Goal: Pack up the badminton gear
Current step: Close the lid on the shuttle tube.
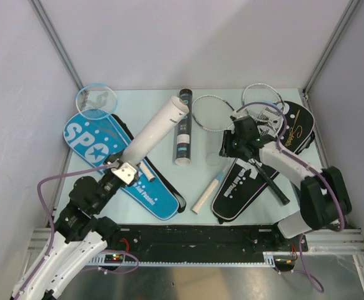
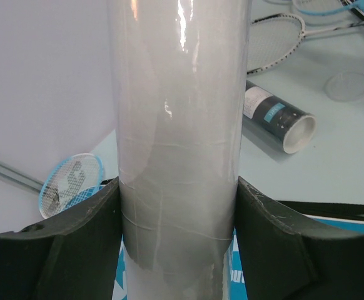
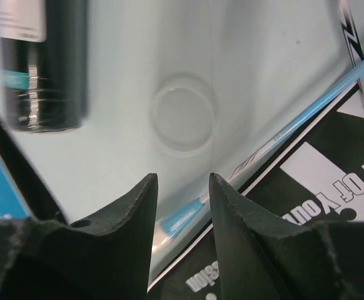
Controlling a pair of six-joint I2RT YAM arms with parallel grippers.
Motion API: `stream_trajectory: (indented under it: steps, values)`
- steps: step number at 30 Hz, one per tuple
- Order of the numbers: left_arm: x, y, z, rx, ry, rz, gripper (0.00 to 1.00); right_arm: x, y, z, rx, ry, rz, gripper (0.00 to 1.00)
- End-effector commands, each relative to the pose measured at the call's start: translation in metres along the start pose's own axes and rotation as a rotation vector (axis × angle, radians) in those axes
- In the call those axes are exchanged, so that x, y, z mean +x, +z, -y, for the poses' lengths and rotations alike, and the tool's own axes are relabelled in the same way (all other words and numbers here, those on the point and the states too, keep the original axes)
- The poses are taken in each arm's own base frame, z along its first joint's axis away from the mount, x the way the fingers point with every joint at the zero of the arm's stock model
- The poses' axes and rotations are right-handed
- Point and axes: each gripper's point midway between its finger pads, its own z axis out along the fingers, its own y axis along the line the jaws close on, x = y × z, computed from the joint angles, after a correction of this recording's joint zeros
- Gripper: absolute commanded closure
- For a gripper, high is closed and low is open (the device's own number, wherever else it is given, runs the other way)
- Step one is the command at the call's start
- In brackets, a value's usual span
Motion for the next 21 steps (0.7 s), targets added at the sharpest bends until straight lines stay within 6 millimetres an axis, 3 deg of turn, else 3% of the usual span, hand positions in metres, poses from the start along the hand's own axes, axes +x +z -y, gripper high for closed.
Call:
stream_trajectory:
  steps: [1, 10, 21]
  values:
    - [-0.026, -0.005, -0.021, -0.096, -0.031, 0.103, 0.8, 0.004, 0.033, 0.012, 0.081, -0.028, 0.004, 0.58]
    - [-0.024, -0.001, -0.018, -0.082, -0.021, 0.094, 0.79, 0.023, 0.078, 0.031, 0.182, -0.015, -0.071, 0.62]
    - [-0.023, 0.0, -0.017, -0.078, -0.02, 0.088, 0.8, 0.033, 0.095, 0.04, 0.248, -0.006, -0.118, 0.73]
